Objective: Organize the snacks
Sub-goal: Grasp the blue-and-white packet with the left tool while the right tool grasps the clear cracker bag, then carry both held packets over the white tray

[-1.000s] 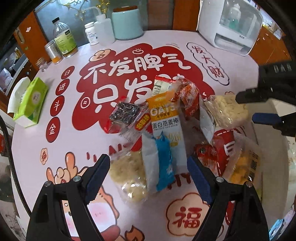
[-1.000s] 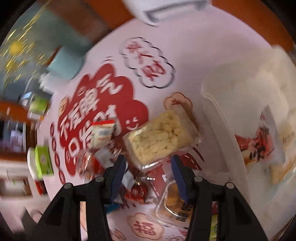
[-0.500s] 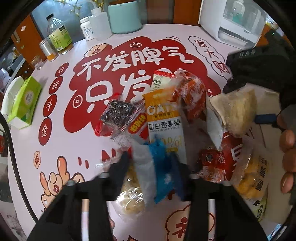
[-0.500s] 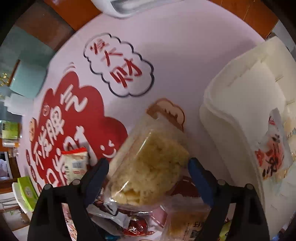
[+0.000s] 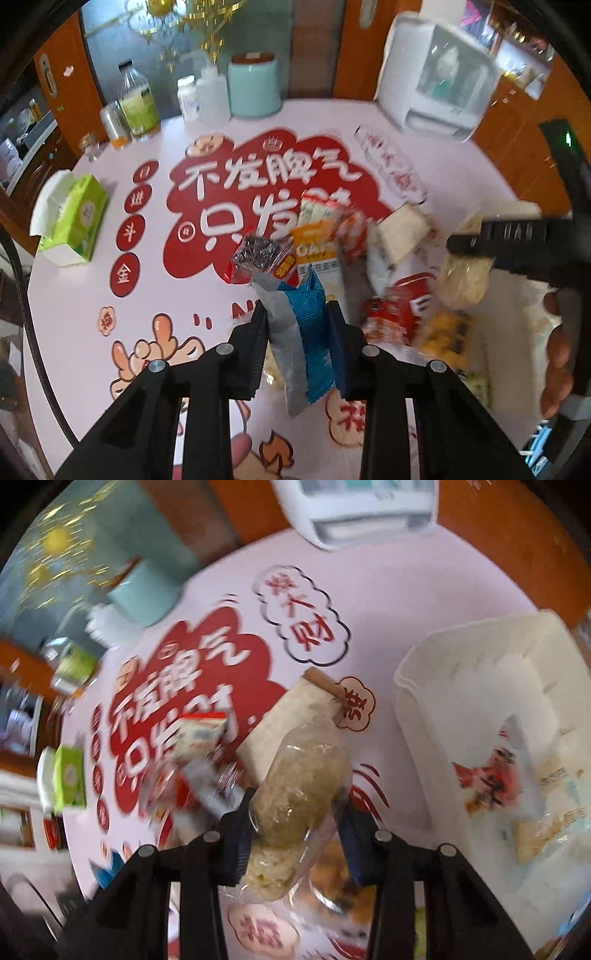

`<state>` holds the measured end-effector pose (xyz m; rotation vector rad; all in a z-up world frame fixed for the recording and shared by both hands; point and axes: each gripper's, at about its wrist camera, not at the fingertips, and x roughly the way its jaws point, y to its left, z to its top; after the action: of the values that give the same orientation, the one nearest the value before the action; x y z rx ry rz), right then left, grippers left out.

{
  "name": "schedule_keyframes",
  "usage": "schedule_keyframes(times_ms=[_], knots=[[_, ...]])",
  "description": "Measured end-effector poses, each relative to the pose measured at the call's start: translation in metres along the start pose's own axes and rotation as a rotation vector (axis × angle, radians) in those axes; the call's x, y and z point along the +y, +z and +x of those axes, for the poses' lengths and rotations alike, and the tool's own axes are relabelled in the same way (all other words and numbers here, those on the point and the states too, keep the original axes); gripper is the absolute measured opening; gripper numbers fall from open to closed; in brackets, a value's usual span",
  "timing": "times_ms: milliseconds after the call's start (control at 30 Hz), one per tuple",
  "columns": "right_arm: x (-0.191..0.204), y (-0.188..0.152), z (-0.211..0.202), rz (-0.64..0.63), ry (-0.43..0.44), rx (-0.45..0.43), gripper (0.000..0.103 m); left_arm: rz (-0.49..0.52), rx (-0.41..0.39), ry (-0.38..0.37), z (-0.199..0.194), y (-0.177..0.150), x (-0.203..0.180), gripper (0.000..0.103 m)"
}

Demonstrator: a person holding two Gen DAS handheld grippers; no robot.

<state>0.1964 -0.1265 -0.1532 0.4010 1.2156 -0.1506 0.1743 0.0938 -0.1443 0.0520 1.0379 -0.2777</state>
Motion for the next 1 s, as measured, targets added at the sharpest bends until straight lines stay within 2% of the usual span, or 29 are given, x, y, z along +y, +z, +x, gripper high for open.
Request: schedule_keyframes(times_ms=[133, 267, 400, 633, 867, 1000], knots=[[0.005, -0.029, -0.041, -0.092, 0.031, -0.068, 0.041, 0.014, -0.051, -0.06, -0.045, -0.006, 0.002, 0.028], [0.004, -0.065, -0.076, -0.16, 0.035, -0.138, 0.041, 0.043, -0.085, -0.088, -0.081, -0.017, -0.004, 0.028], [-0.001, -0.096, -0.1, -0.187, 0.042, -0.172, 0.041, 0.093, -0.099, -0.094, -0.11, -0.032, -0.015, 0.028], [-0.017, -0.143, -0.141, -0.174, 0.054, -0.238, 0.041, 0.176, -0.096, -0.116, -0.135, -0.052, -0.04, 0.028], [-0.044, -0.165, -0.182, -0.13, 0.018, -0.364, 0.041, 0.282, -0.107, -0.151, -0.146, -0.049, -0.094, 0.028], [-0.075, -0.165, -0.199, -0.069, -0.019, -0.421, 0.041, 0.348, -0.115, -0.177, -0.144, -0.041, -0.143, 0.028]])
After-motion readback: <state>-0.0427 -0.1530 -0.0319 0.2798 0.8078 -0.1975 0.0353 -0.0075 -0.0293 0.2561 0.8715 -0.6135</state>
